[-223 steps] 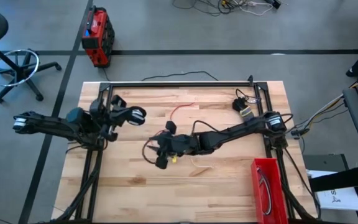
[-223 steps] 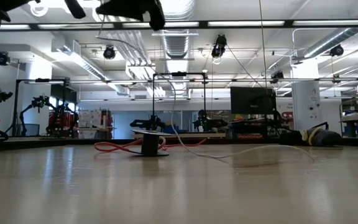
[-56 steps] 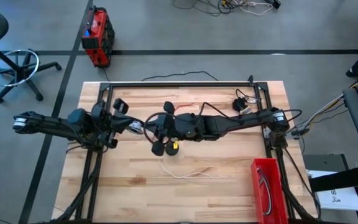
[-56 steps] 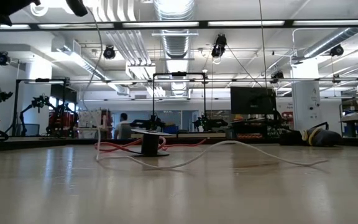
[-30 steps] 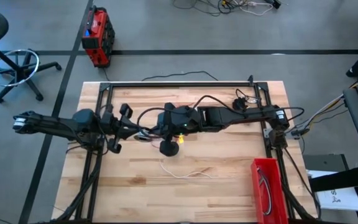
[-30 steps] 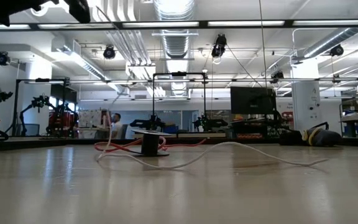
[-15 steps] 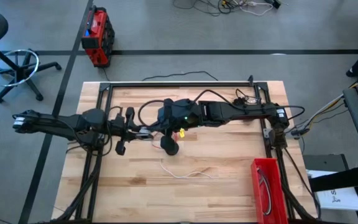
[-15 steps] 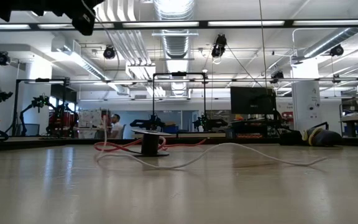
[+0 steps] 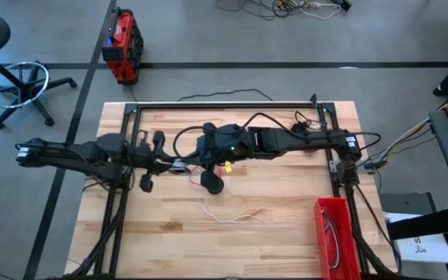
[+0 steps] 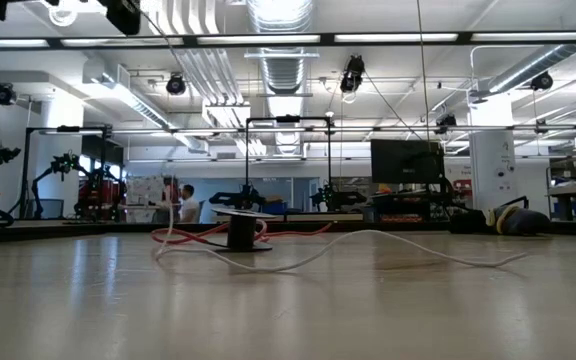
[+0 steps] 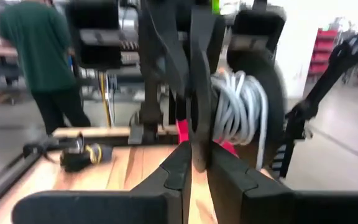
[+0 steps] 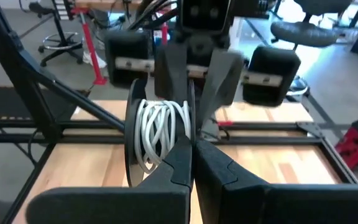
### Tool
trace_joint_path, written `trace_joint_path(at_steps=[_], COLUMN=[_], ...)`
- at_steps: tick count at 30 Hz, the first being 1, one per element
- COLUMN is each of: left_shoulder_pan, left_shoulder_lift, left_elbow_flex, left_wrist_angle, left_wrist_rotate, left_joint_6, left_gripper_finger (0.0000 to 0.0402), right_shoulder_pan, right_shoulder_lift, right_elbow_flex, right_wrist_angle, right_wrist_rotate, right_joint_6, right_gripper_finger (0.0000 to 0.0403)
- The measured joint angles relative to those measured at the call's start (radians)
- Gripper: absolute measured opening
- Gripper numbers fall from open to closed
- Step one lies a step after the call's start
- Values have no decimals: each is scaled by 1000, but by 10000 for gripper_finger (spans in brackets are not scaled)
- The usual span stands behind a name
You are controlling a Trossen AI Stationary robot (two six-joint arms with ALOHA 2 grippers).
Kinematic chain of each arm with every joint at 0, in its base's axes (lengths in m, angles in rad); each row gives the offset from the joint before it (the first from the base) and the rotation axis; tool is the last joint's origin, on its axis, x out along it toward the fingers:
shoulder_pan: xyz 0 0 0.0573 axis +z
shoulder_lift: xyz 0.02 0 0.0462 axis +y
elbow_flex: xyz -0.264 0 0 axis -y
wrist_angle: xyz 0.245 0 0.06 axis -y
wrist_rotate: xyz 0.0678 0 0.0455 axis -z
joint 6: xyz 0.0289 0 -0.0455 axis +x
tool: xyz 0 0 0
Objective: Coil cords
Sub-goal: Coil the white wire onto the spool
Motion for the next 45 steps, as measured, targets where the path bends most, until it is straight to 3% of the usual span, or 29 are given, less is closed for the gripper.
trace_joint_path(at_steps=[9, 24, 27, 31, 35, 42, 45], left_shoulder_pan=[0, 0, 0, 0, 0, 0, 0], left_shoulder_lift=[-164, -44, -36, -36, -38, -106, -152], left_elbow_flex=[-15, -24, -24, -25, -25, -25, -25], left_wrist_angle=[8, 103, 114, 124, 127, 128, 118], left_wrist_rotate=[0, 0, -4, -11, -18, -40, -89], left_joint_6=[3, 7, 5, 3, -5, -34, -35], left_gripper_finger=[58, 76, 63, 12, 5, 1, 1], right_shoulder_pan=[-3, -2, -2, -2, 0, 10, 23], right_shoulder_lift=[0, 1, 1, 0, -1, -8, -9], right_elbow_flex=[-2, -2, -2, -2, -2, -4, -5], right_wrist_angle=[64, 80, 72, 65, 63, -19, -112], right_wrist_rotate=[1, 1, 1, 0, 2, 2, 63], right_joint_6=[-27, -29, -29, -28, -28, -13, 28], right_gripper_finger=[0, 0, 0, 0, 2, 70, 109])
